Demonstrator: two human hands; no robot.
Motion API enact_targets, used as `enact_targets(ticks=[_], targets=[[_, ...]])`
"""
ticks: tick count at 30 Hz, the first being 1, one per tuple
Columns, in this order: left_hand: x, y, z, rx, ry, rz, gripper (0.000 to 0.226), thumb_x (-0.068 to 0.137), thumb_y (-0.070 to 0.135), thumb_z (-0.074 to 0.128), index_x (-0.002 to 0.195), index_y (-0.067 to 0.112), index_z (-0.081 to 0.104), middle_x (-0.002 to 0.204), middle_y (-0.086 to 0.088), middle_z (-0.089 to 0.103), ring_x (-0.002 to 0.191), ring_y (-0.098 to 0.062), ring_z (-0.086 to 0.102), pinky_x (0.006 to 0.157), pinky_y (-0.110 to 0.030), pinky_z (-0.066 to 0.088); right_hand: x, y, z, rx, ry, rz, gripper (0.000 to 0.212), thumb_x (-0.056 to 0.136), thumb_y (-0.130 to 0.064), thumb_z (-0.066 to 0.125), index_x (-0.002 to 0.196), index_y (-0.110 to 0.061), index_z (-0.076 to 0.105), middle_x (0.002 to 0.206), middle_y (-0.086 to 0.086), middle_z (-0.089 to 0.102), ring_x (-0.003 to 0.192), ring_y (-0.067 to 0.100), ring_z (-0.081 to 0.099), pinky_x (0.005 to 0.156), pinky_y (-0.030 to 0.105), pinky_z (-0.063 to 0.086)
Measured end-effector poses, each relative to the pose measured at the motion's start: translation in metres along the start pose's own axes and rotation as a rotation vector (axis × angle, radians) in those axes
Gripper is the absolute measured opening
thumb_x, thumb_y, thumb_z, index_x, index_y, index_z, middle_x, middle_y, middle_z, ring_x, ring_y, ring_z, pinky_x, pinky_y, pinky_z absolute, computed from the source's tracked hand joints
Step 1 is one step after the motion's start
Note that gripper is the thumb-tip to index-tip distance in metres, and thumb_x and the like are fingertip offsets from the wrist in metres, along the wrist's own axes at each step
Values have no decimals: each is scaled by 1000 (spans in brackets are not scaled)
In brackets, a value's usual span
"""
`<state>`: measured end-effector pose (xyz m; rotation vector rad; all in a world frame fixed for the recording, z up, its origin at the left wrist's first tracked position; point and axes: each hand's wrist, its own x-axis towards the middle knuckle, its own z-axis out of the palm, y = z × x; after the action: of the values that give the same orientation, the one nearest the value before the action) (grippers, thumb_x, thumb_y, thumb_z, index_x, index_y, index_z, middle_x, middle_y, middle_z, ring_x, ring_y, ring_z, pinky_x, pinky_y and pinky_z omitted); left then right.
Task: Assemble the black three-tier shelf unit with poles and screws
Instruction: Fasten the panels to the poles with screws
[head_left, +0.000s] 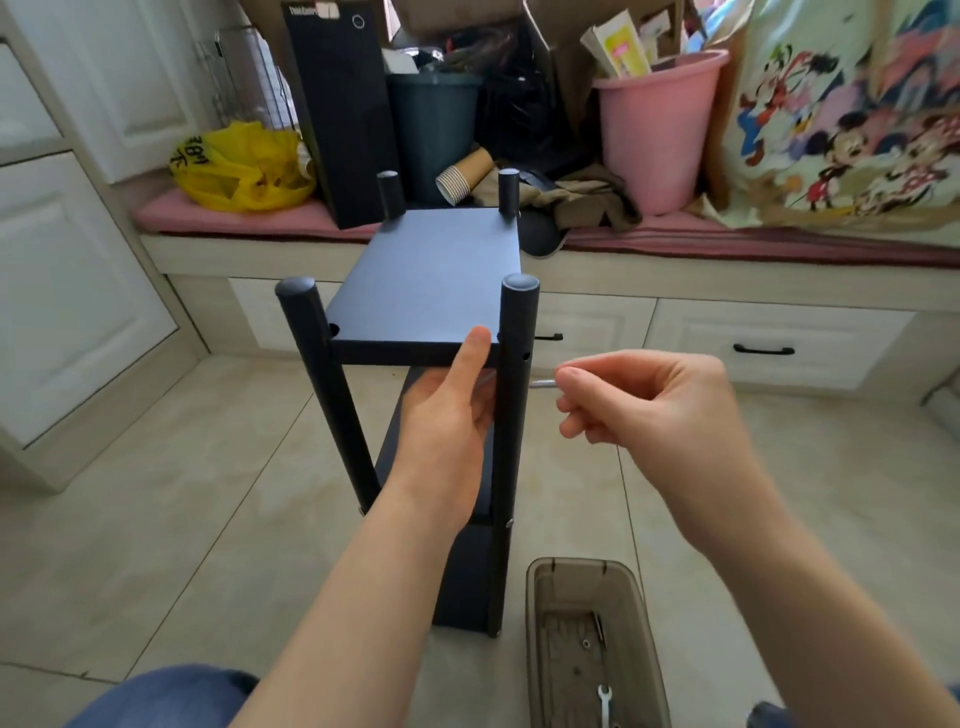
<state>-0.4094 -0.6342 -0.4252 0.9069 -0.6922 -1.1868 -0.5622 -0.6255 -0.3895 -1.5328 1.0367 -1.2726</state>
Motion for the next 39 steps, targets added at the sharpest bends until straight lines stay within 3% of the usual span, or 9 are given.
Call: enact_targets(ticks=[3, 7, 16, 23, 26, 30, 35, 39], targets=[[1, -2, -2, 11, 0, -11, 67, 78, 47, 69, 127, 1, 63, 114, -13, 75, 110, -25, 71, 109, -43, 48, 4, -13, -9, -102, -96, -60, 11, 86, -9, 73, 80, -16, 79, 66, 4, 73, 54, 12, 67, 55, 21, 55], [2, -5, -2, -4, -4, 3, 53, 83, 44, 68, 119, 6, 67, 109, -11, 76, 108, -23, 72, 107, -41, 49, 9, -11, -10, -268, -96, -206, 11, 84, -11, 76, 79, -21, 78, 63, -1, 71, 49, 13, 65, 54, 21, 53], [2, -7, -1, -6, -6, -9, 55, 86, 44, 65, 121, 2, 67, 111, -14, 75, 108, -24, 72, 100, -37, 50, 19, 14, 2, -173, 19, -283, 13, 85, -13, 76, 92, -25, 76, 67, -8, 74, 64, 11, 72, 65, 17, 54], [2, -8, -2, -35, -12, 1, 46, 86, 42, 65, 115, 6, 70, 108, -11, 77, 105, -22, 73, 96, -34, 50, 16, 20, 15, -143, 46, -263, 15, 83, -15, 78, 98, -17, 79, 69, -8, 74, 62, 10, 71, 70, 22, 58], [2, -8, -3, -37, -15, 8, 43, 86, 42, 65, 112, 8, 71, 106, -10, 77, 104, -20, 73, 92, -31, 50, 13, 24, 14, -146, 20, -252, 23, 85, -14, 76, 108, -15, 77, 74, -8, 76, 67, 6, 72, 74, 18, 57], [1, -7, -3, -35, -24, 7, 50, 86, 42, 64, 120, 6, 68, 111, -9, 76, 108, -19, 72, 97, -33, 49, 6, 30, 15, -93, -17, -207, 29, 90, -8, 69, 118, -16, 71, 85, -8, 77, 75, 10, 74, 77, 22, 59], [0, -7, -1, -45, -10, 17, 56, 84, 43, 65, 123, 3, 66, 111, -12, 76, 108, -21, 72, 92, -28, 52, 11, 27, 9, -9, -32, -150, 22, 88, -6, 72, 106, -18, 75, 87, -8, 78, 79, 13, 75, 76, 28, 61], [0, -9, 0, -6, 14, 42, 48, 89, 43, 64, 117, 4, 69, 107, -12, 77, 104, -23, 73, 91, -30, 53, 11, 26, 9, 3, -28, -154, 19, 86, -7, 74, 104, -14, 77, 84, -9, 78, 76, 11, 75, 75, 23, 60]])
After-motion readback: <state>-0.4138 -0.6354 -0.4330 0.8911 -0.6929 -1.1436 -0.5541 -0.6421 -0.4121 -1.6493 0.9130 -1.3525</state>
